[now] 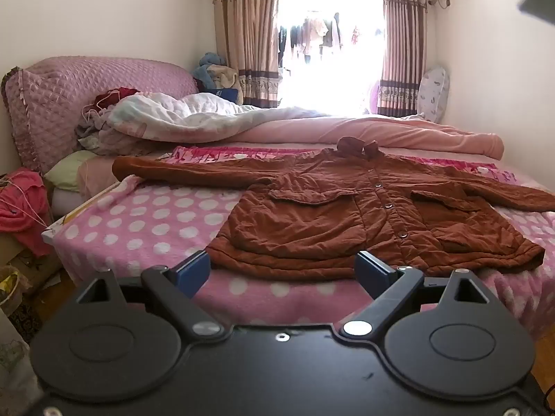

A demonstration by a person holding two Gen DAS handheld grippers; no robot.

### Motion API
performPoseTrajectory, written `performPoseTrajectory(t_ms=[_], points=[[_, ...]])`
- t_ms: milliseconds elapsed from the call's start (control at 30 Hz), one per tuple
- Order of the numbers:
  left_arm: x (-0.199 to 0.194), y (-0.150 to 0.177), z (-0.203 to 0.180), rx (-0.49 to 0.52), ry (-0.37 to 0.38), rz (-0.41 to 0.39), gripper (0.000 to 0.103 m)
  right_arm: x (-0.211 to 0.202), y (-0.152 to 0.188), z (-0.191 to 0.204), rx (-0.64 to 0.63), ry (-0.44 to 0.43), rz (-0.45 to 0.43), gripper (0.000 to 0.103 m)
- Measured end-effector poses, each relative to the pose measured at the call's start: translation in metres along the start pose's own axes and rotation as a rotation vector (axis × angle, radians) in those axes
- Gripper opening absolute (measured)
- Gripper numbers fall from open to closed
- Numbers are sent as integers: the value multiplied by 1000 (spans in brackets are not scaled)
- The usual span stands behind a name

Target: Fold large clothes

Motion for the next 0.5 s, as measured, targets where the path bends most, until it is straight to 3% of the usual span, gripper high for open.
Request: performPoseTrajectory(t_ms=[500], points=[[-1,-2,-3,-5,4,-6,93,1,-1,0,-3,3,-7,103]])
Point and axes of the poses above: each gripper's, at about its wrist camera, not at the fingertips, and x roughly the way its jaws point, z to its left, y to its underside, the point moved 3 cm from there along x, roughly the way its jaws point, and after that the axes turned 14 degrees about -z, right-handed, at the moved point
